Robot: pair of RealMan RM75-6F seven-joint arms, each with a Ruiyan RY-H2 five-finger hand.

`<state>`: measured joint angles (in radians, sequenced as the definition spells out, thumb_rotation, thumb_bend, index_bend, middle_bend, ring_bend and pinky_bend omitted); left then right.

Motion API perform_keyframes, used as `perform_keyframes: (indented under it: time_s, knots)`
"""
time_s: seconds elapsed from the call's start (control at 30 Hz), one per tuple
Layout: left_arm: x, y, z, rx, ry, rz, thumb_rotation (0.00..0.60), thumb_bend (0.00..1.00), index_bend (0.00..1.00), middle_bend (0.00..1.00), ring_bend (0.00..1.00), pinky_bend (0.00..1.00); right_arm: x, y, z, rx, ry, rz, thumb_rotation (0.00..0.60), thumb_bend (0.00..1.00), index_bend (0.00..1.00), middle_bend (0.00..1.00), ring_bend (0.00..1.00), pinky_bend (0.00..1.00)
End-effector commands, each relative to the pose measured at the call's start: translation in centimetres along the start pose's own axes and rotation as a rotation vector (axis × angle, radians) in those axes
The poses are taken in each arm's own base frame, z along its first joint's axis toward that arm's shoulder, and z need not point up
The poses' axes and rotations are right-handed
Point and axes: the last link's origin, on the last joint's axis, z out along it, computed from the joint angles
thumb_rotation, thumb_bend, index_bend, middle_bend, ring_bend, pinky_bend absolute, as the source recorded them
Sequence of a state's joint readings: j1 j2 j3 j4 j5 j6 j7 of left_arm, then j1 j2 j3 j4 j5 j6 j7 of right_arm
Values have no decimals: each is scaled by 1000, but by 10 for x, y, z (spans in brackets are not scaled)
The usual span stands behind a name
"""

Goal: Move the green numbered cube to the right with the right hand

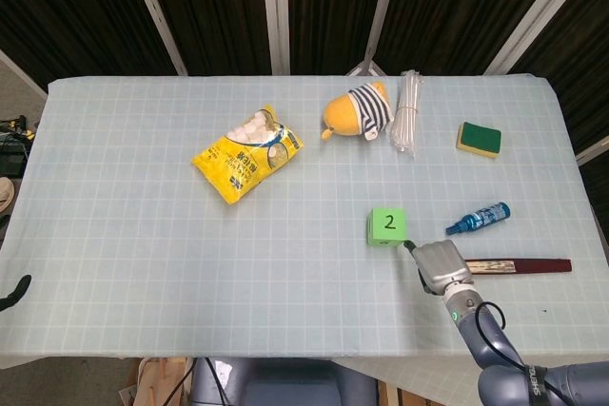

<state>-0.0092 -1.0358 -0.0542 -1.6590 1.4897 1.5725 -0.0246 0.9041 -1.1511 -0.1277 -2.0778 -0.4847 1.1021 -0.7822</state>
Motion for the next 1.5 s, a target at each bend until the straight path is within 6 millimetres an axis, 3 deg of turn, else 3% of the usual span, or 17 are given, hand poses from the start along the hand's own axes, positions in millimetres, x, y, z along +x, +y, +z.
perform_keyframes:
  time_s: [0.03,0.7,1.5]
  knots:
    - [0,0,0,1,0,0,600,361,64,6,0,0,2,2,1,13,-2,20,600,741,172,832,883,745]
    - [1,-2,1,7,1,-7,600,361,63,6,0,0,23,-7,19,32,-24,105,600,740,172,833,883,745]
    - [2,-2,1,11,5,-9,600,361,63,6,0,0,39,15,44,-56,-37,120,600,741,176,832,883,745]
